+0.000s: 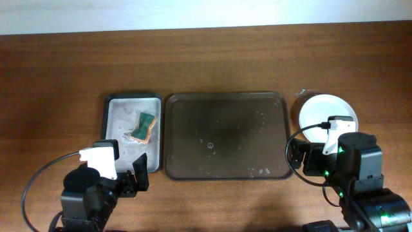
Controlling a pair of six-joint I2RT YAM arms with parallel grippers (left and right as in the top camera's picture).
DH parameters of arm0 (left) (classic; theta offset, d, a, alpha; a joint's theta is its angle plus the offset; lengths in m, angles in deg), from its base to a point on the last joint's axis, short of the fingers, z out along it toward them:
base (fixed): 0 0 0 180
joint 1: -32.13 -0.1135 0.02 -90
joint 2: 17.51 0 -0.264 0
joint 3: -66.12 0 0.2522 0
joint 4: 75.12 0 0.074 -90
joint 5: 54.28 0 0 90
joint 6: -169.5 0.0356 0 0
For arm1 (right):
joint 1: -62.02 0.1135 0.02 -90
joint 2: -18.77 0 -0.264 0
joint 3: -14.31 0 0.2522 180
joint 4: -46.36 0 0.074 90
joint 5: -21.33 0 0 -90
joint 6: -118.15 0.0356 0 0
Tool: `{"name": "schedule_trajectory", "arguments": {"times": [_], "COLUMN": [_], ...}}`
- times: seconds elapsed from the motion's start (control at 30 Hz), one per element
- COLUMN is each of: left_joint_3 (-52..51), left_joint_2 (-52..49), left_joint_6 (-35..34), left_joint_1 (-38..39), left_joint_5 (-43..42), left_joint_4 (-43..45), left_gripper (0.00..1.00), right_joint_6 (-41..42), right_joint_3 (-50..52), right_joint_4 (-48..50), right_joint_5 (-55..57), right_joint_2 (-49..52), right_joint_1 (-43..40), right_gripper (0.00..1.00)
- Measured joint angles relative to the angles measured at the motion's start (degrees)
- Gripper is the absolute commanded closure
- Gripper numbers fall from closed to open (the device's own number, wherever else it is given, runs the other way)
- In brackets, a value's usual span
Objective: Clean dirty plates on tray and stack at the side
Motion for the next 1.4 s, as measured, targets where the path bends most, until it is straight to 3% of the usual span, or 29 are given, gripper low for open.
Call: {"name": "schedule_trajectory", "arguments": {"times": [0.3,0.53,0.87,1.0,1.07,1.17,1.4], "left_joint_3": [-0.04,-0.15,-0.37,-0.37,-0.37,-0.37,-0.37], "left_joint_2": [0.0,-0.07,-0.07,-0.04,-0.04,-0.04,-0.04], "left_joint_6": [0.0,0.02,0.02,0.02,0.02,0.02,0.02], "left_joint_1": [0.0,0.0,0.0,0.0,0.0,0.0,0.0], "left_joint_5": [0.0,0.0,0.0,0.0,0.0,0.0,0.0], "left_joint_4": [0.0,-0.07,-0.44,-0.63,-0.66,-0.7,-0.72], "left_gripper": [0.0,0.0,0.01,0.0,0.01,0.0,0.0], "right_joint_6": [0.04,0.0,0.02,-2.56,-6.03,-7.76,-8.2], "right_joint_3": [0.59,6.82,41.53,49.51,52.59,53.2,53.22], "right_joint_4": [-0.98,2.1,52.3,63.43,62.71,53.02,52.35], "right_joint_5": [0.13,3.1,2.27,0.96,0.07,-0.87,-1.64], "right_joint_2": [1.14,-19.63,-40.41,-40.68,-40.68,-40.89,-40.81], "right_joint_1": [0.0,0.0,-2.64,-4.24,-4.28,-4.28,-4.28], "right_gripper": [0.01,0.01,0.01,0.01,0.01,0.01,0.01]}}
